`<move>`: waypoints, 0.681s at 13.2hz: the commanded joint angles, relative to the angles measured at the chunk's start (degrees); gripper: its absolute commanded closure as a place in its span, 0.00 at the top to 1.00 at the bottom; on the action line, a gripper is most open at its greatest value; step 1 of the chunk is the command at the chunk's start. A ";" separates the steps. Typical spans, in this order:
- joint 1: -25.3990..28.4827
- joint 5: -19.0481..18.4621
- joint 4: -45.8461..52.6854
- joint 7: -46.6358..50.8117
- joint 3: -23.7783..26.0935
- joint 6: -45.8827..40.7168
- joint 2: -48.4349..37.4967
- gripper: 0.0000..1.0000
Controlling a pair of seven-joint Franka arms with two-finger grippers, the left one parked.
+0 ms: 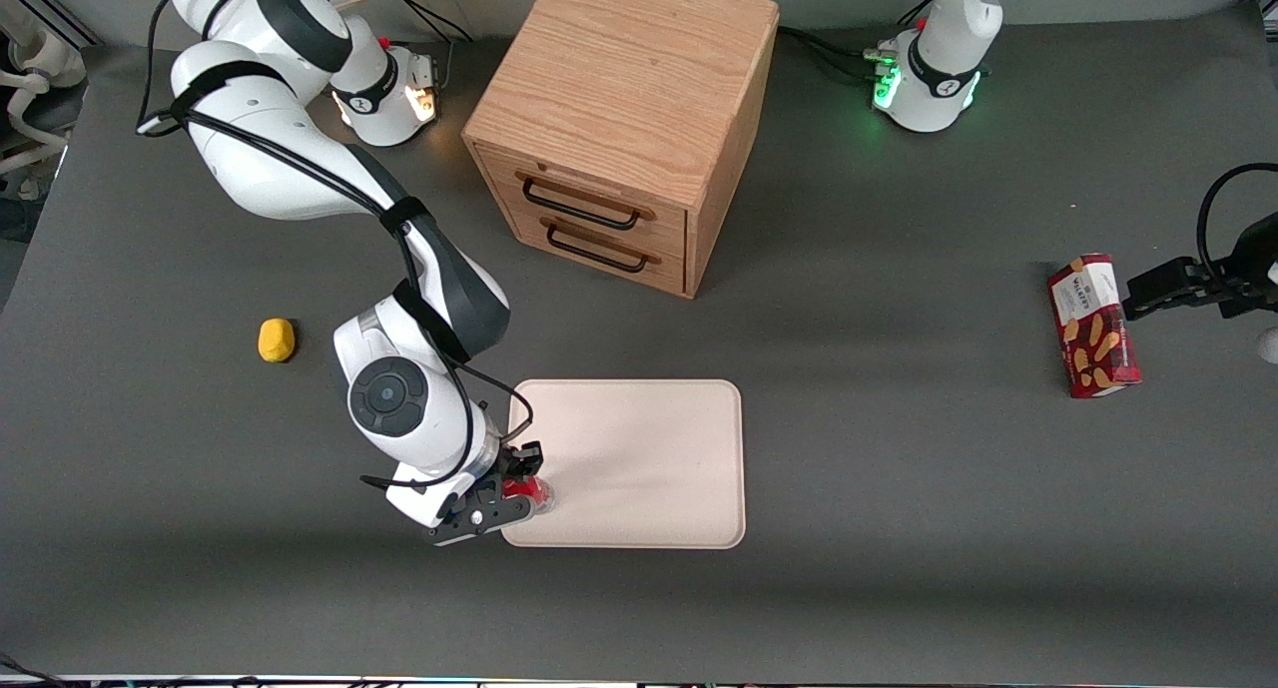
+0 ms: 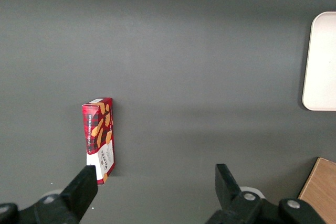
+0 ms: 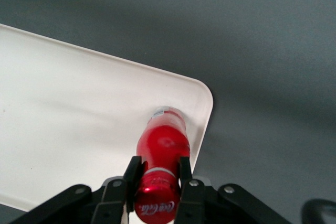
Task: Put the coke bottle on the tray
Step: 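Lower the bottle onto the tray edge and open the right gripper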
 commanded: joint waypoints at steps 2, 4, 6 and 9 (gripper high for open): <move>-0.23 -1.76 -2.44 1.99 0.25 1.96 -0.92 1.00; -0.49 -1.93 -2.98 1.99 0.16 2.93 -0.92 1.00; -0.50 -1.85 -2.89 1.99 0.16 2.94 -1.09 1.00; -1.11 -1.32 -2.71 3.30 0.51 2.59 -3.28 1.00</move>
